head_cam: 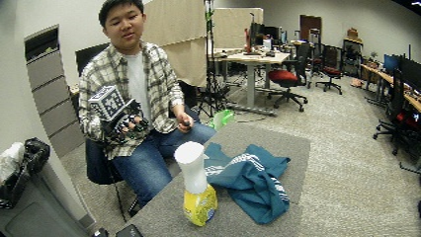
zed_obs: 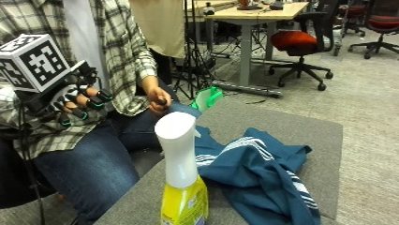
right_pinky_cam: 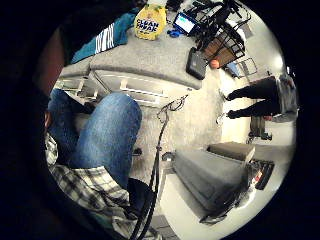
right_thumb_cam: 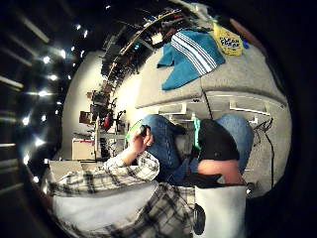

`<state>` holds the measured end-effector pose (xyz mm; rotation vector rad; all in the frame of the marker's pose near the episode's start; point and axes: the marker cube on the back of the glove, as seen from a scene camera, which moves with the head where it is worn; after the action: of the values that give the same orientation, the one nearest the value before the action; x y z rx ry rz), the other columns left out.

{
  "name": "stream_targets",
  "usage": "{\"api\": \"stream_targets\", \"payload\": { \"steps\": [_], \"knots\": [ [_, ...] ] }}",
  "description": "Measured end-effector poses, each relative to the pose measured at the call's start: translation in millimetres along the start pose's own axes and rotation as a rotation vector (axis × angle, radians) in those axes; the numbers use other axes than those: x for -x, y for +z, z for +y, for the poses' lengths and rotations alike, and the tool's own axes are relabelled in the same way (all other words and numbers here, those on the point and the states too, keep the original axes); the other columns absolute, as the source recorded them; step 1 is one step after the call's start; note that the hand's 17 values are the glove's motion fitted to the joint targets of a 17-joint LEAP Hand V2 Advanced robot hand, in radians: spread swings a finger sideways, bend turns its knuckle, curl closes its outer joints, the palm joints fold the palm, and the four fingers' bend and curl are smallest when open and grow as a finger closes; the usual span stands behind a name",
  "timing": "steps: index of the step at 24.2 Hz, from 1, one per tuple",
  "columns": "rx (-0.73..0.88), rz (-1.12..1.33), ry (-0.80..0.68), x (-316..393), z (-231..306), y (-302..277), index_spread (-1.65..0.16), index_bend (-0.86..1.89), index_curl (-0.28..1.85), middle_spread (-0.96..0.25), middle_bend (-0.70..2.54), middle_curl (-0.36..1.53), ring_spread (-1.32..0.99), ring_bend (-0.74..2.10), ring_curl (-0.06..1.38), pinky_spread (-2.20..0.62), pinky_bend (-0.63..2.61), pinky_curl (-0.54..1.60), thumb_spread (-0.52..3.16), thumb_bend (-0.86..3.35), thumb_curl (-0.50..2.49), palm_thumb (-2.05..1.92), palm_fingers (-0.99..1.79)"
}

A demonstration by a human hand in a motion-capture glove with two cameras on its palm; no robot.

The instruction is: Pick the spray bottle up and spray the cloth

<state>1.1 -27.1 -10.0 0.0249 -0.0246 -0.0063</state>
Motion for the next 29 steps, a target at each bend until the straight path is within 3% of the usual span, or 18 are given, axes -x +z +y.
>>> {"api": "stream_targets", "payload": {
  "steps": [13,18,23,29],
  "knots": [
    [-0.078,-0.147,0.127,-77.0,-159.4,-13.8,-0.34,0.12,0.27,-0.04,0.17,0.2,0.12,0.4,0.24,0.22,0.51,0.22,1.18,0.17,0.34,0.6,0.25],
    [-0.072,-0.218,0.117,-89.8,-183.6,-10.7,-0.32,0.08,0.24,-0.04,0.19,0.23,0.1,0.44,0.26,0.21,0.58,0.24,1.16,0.14,0.36,0.62,0.23],
    [-0.174,-0.412,0.187,-108.7,-242.2,-1.4,-0.31,0.06,0.2,-0.04,0.2,0.25,0.08,0.5,0.28,0.19,0.64,0.27,1.11,0.12,0.38,0.68,0.23],
    [-0.28,-0.568,0.247,-105.8,-263.8,14.3,-0.32,0.05,0.17,-0.03,0.37,0.32,0.04,0.59,0.31,0.18,0.54,0.24,1.04,0.1,0.4,0.76,0.32]
  ]
}}
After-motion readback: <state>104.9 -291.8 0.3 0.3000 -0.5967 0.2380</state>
